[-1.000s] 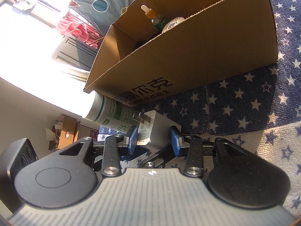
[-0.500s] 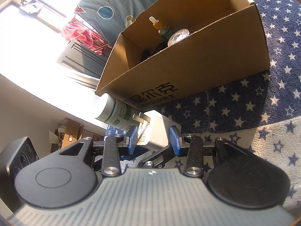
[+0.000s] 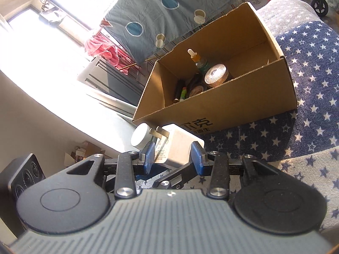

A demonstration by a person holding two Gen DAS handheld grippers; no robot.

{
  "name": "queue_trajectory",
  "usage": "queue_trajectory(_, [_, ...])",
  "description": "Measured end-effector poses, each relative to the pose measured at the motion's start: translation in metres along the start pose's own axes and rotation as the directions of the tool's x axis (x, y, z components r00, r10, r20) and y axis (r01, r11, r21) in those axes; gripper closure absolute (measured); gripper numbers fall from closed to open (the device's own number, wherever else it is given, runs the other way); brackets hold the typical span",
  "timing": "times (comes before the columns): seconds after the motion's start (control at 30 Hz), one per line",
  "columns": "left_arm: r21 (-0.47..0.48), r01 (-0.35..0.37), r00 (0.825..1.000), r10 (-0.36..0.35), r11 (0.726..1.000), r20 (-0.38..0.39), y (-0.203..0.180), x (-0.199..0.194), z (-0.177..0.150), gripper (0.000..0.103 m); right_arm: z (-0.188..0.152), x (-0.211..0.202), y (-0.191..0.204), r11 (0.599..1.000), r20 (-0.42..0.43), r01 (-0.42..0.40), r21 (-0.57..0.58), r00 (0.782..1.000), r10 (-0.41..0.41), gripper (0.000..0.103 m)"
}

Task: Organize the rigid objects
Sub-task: 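Lower the charger into the box and open the right gripper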

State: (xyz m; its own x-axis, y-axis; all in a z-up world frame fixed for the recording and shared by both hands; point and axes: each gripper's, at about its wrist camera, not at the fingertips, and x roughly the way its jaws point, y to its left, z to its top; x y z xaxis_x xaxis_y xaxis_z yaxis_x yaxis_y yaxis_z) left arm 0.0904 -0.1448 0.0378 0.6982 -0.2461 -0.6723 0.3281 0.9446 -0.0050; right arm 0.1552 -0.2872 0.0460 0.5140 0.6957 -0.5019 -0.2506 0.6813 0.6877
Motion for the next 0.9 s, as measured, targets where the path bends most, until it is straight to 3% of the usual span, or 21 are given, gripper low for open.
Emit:
queue_trajectory(0.2, [-0.029, 0.066, 0.998, -0.065, 0.997, 0.023, 0.002, 0.010, 0.051, 0.072, 0.049, -0.019, 0.006, 0.998, 0.040, 0.017, -0.058, 0.999, -0.015, 0.064])
queue_trajectory(0.4, [-0.113, 0.103, 0.994, -0.106, 0.988, -0.020, 0.012, 0.057, 0.099, 0.072, 0.110, -0.006, -0.008, 0.994, 0.010, 0.068, -0.084, 0.998, -0.067, 0.064])
queue_trajectory(0.67, [-0.233, 0.053, 0.980, -0.095, 0.971, -0.175, 0.037, 0.161, 0.136, 0.072, 0.193, 0.083, -0.049, 0.982, -0.142, 0.150, -0.111, 0.976, -0.165, 0.064])
queue_trajectory(0.9, [-0.324, 0.007, 0.963, -0.094, 0.946, -0.254, 0.057, 0.217, 0.142, 0.072, 0.222, 0.154, -0.070, 0.965, -0.231, 0.204, -0.166, 0.943, -0.239, 0.064])
